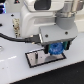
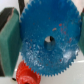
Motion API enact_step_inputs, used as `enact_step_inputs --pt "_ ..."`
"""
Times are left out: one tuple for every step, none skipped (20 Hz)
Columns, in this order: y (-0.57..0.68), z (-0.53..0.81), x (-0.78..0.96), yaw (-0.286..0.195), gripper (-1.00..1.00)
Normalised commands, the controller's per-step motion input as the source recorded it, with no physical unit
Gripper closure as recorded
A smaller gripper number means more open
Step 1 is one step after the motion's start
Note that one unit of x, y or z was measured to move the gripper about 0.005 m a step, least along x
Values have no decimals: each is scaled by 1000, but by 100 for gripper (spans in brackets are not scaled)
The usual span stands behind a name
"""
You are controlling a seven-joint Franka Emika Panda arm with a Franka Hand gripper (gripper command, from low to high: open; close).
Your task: Insert the blue gear onto the right peg, followed by the red gear
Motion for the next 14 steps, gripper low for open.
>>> enact_step_inputs --pt "-94 -35 150 0 100" --pt "-64 96 168 0 100" --pt "-70 -69 133 0 100" --pt "-46 -16 133 0 100" --pt "-80 -5 86 0 100" --pt "-115 3 87 0 100" --pt "-133 -13 68 0 100" --pt "-95 -79 72 0 100" --pt "-46 -50 107 0 100" --pt "-108 -109 141 0 100" --pt "-122 -143 173 0 100" --pt "-109 102 56 0 100" --pt "-29 100 11 0 100" --pt "-149 186 114 0 100"
